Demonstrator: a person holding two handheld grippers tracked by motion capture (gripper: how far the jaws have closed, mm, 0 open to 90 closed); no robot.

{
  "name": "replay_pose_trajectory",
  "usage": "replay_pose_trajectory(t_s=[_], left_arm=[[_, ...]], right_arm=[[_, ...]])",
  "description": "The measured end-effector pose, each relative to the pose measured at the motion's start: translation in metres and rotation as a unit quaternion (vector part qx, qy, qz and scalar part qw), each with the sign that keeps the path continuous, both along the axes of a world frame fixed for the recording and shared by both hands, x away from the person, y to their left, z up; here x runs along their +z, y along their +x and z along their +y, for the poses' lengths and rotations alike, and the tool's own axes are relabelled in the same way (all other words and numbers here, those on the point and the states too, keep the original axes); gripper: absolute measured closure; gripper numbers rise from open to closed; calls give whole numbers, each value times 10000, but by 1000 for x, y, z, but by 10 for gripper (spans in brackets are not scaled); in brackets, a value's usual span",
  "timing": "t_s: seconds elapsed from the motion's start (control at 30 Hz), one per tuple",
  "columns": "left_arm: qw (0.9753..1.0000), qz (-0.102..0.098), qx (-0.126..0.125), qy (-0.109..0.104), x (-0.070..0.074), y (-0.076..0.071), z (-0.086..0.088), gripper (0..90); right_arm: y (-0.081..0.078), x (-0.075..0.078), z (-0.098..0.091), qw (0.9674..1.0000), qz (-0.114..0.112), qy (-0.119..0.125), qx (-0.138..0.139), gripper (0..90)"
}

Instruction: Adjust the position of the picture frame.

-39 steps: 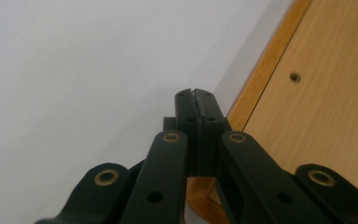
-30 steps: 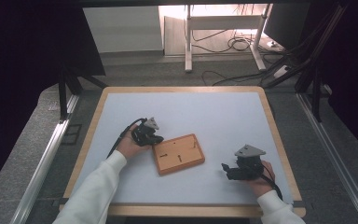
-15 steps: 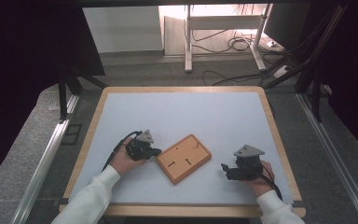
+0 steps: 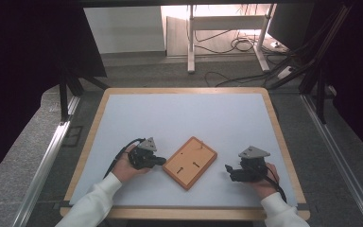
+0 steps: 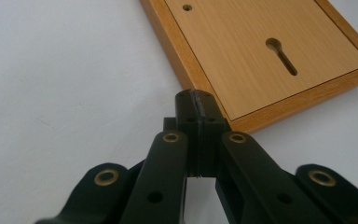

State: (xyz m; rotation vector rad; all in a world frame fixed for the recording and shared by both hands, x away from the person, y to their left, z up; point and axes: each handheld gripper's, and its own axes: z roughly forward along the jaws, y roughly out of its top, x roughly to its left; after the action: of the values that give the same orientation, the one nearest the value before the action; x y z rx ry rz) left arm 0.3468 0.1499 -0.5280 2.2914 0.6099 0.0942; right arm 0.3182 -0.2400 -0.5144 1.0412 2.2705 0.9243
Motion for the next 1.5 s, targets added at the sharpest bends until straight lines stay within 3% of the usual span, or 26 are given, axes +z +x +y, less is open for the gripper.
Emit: replay_pose_trajectory(t_s=[0.13, 0.23, 0.37, 0.47, 0.57, 0.9, 1.03, 1.5], left_arm=[[9995, -138, 255, -82, 2, -1, 5, 900], [9963, -352, 756, -189, 7, -4, 14, 900], [9895, -554, 1308, -285, 8, -11, 26, 766], [9877, -488, 1424, -415, 8, -12, 32, 561], [9871, -427, 1441, -547, 8, -15, 35, 427], [9875, -193, 1468, -544, 6, -16, 32, 303], [9862, -161, 1545, -580, 7, -17, 32, 299], [9861, -133, 1588, -463, 2, -19, 36, 295]], right_arm=[[0, 2, -2, 9997, 6, 160, -179, 148], [1, 3, -3, 9993, 103, 265, -260, 228], [3, 6, -3, 9988, 241, 401, -171, 536], [7, 6, 0, 9982, 375, 450, -83, 783], [11, 4, 7, 9980, 486, 410, -50, 865], [15, -2, 30, 9977, 650, 191, 74, 898], [20, -6, 35, 9974, 700, 152, 13, 899], [34, -8, 51, 9977, 668, 128, -37, 900]])
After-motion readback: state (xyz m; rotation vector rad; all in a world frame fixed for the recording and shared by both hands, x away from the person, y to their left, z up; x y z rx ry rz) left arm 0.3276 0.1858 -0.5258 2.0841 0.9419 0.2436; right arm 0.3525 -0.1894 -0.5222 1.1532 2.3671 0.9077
